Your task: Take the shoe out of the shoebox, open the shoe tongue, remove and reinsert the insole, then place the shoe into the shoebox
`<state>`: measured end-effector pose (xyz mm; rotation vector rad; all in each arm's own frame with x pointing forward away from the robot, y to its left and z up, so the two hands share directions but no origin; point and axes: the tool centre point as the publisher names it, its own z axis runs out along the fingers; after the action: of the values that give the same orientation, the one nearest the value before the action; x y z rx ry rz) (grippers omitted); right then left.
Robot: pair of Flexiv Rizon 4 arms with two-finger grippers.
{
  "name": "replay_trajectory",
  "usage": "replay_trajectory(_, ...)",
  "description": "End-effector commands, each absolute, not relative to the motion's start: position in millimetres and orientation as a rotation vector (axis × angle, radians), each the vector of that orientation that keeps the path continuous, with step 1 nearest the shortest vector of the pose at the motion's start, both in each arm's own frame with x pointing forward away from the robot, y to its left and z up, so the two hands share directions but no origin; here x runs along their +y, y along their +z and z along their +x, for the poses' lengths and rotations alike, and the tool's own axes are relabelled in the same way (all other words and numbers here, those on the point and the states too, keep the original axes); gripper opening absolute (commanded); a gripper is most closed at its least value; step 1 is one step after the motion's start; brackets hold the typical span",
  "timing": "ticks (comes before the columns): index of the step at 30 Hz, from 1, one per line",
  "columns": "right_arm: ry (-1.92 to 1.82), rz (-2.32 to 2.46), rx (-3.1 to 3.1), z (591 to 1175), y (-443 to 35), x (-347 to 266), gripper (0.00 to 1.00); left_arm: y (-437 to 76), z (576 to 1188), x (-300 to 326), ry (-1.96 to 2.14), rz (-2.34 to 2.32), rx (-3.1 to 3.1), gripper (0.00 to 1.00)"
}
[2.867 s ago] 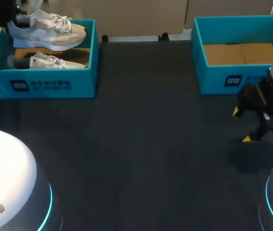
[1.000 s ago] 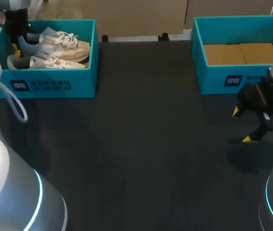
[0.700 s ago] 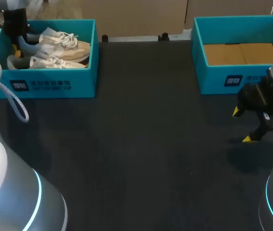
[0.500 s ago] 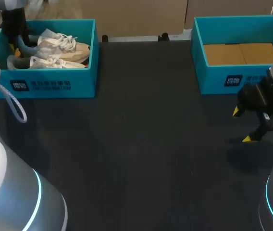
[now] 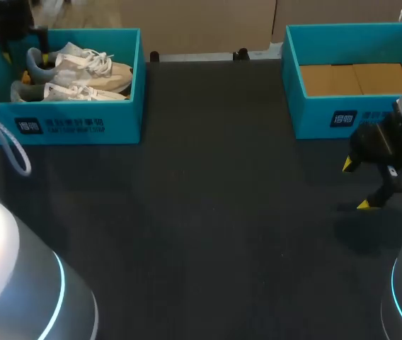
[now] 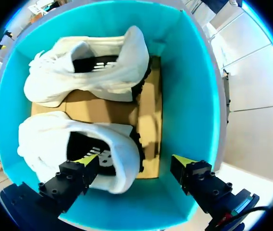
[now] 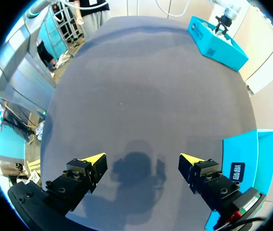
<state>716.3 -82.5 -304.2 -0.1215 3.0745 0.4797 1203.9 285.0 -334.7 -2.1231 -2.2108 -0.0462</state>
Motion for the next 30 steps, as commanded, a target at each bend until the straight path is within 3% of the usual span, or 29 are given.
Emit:
replay_trajectory(1,0.476,-0.122,3.073,715,-304,-83,1.0,-302,1182,279,-0.099,-2.13,-2.233,1.0)
replay_trajectory(11,0.476,-0.122,3.073,715,-304,-83,1.0,-248,1147,280,-0.065,-2.11,-2.245,1.0)
replay_trajectory(24,0.476,-0.122,3.073,715,-304,-83,1.0,-248,1147,280,-0.065,-2.11,-2.245,1.0)
replay_trajectory(30,0.476,-0.122,3.073,715,-304,-83,1.0,-249,1113,283,-0.139,-2.033,-2.186,1.0)
